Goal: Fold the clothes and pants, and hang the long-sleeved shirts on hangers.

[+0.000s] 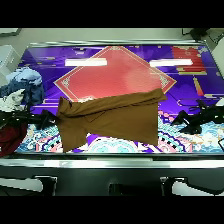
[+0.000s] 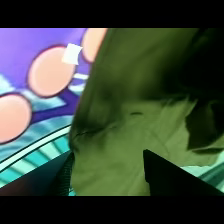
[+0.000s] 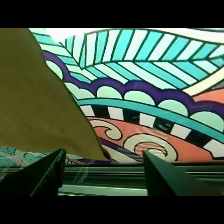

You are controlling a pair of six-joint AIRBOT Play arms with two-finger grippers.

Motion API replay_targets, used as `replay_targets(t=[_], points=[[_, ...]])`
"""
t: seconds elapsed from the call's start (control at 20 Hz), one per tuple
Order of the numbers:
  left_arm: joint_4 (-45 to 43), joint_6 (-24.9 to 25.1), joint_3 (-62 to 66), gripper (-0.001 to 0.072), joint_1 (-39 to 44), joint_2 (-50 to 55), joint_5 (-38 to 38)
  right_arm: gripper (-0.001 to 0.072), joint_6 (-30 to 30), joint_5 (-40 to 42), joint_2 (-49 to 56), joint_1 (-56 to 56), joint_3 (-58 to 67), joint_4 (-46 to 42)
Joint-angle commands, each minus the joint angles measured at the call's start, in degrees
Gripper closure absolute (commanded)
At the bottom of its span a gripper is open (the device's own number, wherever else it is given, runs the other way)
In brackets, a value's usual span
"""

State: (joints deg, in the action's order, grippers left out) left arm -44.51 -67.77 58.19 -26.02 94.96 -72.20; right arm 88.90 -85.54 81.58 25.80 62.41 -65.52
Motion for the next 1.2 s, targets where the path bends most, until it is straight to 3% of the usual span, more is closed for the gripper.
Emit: replay_targets(t=[0.0,0.05,0.1,0.15,0.35,0.4,0.55,0.7,0.9,1.0,1.05,1.1,1.15], points=[[2.51,2.43,-0.76,0.0226,2.47,2.16,3.56,0.0160,-0.24,-1.51,-0.17,0.07,-0.52,2.75],[2.51,2.40,-0.70,0.0345,3.13,2.12,4.50,0.0160,-0.24,-1.88,-0.17,0.07,-0.52,2.80],[2.51,2.23,-0.42,0.0550,3.23,2.10,4.74,0.0161,-0.24,-2.29,-0.15,0.07,-0.52,2.58],[2.51,2.27,0.00,0.0671,3.06,1.99,4.28,0.0164,-0.24,-2.49,-0.15,0.04,-0.52,1.86],[2.51,2.25,0.42,0.0677,1.75,-0.07,3.61,0.0172,-0.02,-0.17,-0.15,-4.79,-4.63,-4.52],[2.38,2.34,0.42,0.0678,1.70,-0.44,2.99,0.0142,-0.02,1.75,-0.15,-6.69,-6.97,-4.07],[2.32,2.47,0.42,0.0678,1.81,-0.87,1.22,0.0142,0.02,8.31,-0.02,-11.34,-13.29,-2.10],[2.34,2.45,0.39,0.0678,1.81,-1.57,1.09,0.0144,-0.22,9.46,0.02,-14.45,-15.72,2.99],[2.34,2.21,0.37,0.0678,1.81,-2.45,1.07,0.0187,0.87,12.11,0.02,-19.82,-17.27,4.33],[2.36,2.19,0.39,0.0678,1.81,-2.58,0.79,0.0377,2.64,13.75,0.00,-22.40,-17.31,4.83],[2.34,1.86,0.39,0.0678,1.81,-2.58,0.33,0.0610,2.62,13.77,-0.04,-23.26,-17.31,5.55],[2.38,1.27,0.42,0.0678,1.81,-2.60,-0.31,0.0672,2.71,13.57,-0.26,-23.39,-17.14,6.38],[2.56,0.72,0.42,0.0678,1.81,-2.89,-1.16,0.0673,2.23,13.05,-0.94,-23.37,-16.55,6.49]])
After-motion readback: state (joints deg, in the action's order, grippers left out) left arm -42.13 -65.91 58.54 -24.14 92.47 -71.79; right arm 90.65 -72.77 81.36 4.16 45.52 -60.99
